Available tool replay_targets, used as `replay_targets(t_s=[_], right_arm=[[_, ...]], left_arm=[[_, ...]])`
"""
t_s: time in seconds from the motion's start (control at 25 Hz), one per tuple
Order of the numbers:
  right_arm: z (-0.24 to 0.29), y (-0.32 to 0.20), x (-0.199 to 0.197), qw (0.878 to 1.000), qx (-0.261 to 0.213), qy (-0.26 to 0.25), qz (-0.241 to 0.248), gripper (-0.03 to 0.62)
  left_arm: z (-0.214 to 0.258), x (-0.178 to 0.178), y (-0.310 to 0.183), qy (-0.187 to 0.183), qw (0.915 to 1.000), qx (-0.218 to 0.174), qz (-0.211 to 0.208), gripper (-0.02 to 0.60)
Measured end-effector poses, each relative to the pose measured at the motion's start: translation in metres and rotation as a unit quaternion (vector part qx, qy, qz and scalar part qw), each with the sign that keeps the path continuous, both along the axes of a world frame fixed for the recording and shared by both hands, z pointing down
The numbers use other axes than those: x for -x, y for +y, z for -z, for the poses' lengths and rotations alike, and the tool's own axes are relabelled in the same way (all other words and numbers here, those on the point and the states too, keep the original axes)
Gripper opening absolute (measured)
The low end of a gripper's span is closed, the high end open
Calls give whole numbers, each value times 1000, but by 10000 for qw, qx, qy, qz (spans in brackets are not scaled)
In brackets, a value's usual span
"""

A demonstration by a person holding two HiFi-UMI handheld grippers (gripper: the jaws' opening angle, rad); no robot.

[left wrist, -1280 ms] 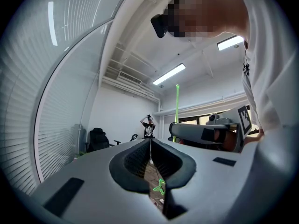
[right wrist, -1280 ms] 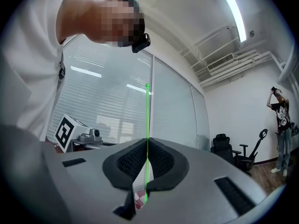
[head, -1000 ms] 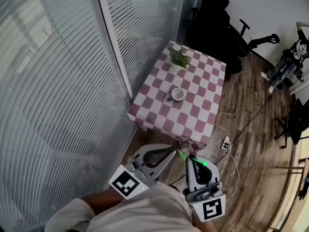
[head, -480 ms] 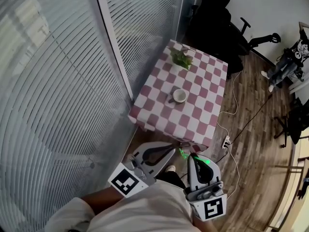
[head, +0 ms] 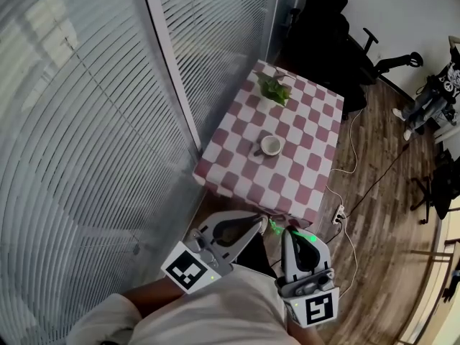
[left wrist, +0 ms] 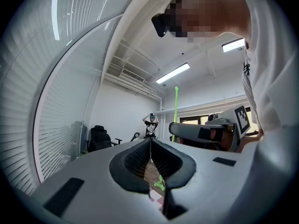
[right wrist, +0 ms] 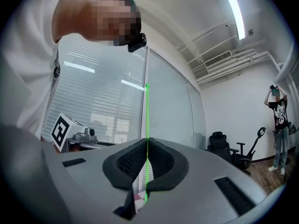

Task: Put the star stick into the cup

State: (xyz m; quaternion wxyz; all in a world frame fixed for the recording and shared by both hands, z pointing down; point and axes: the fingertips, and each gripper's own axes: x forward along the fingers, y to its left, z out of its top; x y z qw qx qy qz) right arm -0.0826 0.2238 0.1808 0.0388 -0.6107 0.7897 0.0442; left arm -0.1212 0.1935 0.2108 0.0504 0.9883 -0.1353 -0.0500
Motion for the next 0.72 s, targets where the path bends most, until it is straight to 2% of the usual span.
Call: replay_targets(t_s=[0.4,0.56,0.72], right_arm=[[-2,-28,-23,10000,-30,-42,45,32],[-7,-38,-37,9998,-86,109,123,32],[-5,-53,-53,10000,-18,-84,46,32]], left_arm=[[-3,-24,-27,-50,10000,-23,26,38],[-5,-37,-39,-51,10000,7,38,38],[-7,-51,-53,-114,9999,36,68,37]])
